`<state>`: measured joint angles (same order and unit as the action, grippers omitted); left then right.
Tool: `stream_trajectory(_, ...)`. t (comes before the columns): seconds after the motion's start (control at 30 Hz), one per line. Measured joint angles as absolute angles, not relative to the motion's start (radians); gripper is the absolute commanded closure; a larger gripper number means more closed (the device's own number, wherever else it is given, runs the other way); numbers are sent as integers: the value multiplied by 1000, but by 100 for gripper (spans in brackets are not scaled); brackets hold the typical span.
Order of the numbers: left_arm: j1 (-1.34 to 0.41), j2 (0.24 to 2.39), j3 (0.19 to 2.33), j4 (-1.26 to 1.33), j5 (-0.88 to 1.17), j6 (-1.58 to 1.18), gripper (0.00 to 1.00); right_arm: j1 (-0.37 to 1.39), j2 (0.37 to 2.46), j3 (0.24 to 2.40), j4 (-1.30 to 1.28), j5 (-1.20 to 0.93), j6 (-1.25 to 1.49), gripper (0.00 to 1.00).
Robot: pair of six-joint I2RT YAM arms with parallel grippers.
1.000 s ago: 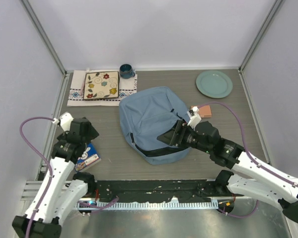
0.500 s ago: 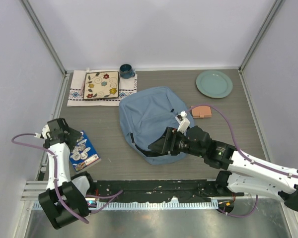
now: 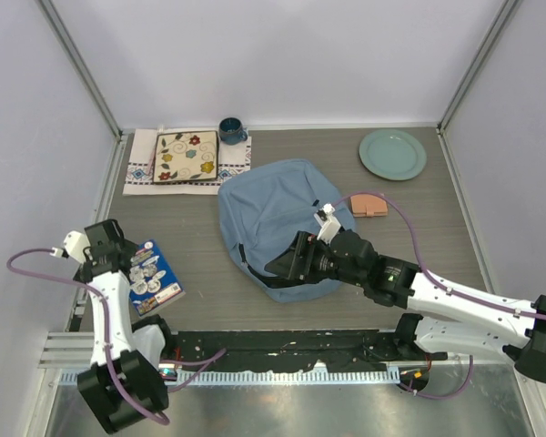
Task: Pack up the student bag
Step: Pick up the book from the center of the board.
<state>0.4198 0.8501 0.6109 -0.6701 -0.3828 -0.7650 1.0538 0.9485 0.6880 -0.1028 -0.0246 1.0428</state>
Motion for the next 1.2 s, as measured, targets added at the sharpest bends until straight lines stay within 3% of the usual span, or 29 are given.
stream_trajectory(0.27,421,1097,609,-658,-404,-812,0,1060,958,688,-94,-25,1048,22)
stream_trajectory(0.57,422,1119,548,-519,-232,-799,2,1086,1052,793,-102,-25,974,22)
stream_trajectory(0.87,427,1079,449,-284,22,-750,11,1092,1374,1031,-155,-23,852,22)
stream_trajectory(1.2,420,1071,410,-209,229,-687,21,1092,1843,1406,-205,-29,770,22)
